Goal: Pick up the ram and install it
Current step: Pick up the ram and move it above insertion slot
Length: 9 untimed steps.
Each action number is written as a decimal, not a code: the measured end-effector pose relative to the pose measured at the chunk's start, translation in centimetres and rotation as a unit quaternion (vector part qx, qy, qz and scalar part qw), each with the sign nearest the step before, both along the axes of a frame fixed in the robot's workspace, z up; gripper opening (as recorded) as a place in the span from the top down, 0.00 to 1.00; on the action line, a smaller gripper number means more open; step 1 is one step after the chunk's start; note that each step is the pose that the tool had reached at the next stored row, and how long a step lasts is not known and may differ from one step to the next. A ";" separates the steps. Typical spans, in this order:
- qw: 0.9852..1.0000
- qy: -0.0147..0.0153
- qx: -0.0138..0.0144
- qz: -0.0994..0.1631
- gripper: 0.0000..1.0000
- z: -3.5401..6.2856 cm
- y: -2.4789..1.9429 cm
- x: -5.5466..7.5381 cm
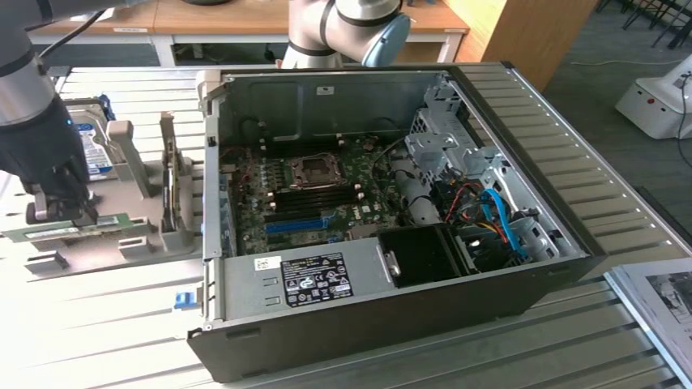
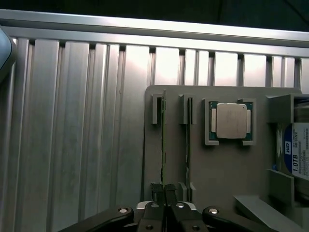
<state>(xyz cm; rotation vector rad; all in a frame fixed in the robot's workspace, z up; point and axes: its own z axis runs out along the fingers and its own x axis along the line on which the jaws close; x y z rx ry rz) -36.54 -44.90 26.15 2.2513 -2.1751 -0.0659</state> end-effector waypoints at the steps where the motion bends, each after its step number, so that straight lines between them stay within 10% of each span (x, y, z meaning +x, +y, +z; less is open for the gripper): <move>1: 1.000 0.000 0.000 0.000 0.89 0.17 0.00 0.0; 9: 1.000 0.001 0.000 0.000 0.89 1.68 0.00 0.0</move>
